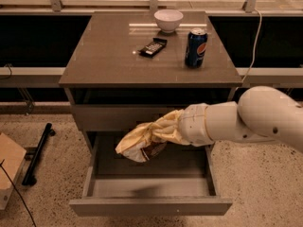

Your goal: Pick brown chip bag from middle drawer and place on counter

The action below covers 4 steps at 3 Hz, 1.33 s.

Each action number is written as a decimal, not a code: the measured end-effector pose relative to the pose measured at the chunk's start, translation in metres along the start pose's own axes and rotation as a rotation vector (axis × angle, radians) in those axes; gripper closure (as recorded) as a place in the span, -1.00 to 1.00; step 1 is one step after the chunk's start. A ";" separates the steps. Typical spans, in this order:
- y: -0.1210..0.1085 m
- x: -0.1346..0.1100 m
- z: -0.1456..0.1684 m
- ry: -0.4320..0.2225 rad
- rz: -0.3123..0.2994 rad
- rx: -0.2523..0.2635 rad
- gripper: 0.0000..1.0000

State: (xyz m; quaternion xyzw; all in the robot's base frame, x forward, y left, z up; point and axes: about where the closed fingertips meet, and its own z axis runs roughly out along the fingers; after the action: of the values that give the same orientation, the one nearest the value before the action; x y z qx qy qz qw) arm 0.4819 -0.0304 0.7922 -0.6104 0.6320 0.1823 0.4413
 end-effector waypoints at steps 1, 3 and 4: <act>-0.017 -0.033 -0.029 -0.034 -0.105 0.040 1.00; -0.059 -0.099 -0.081 -0.096 -0.302 0.106 1.00; -0.085 -0.131 -0.098 -0.108 -0.386 0.133 1.00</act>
Offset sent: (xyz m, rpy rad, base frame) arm 0.0180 -0.0212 0.1472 0.0194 -0.3266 0.1125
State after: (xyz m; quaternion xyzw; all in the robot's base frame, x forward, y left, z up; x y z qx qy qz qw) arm 0.5107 -0.0420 0.9747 -0.6791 0.4892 0.0849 0.5407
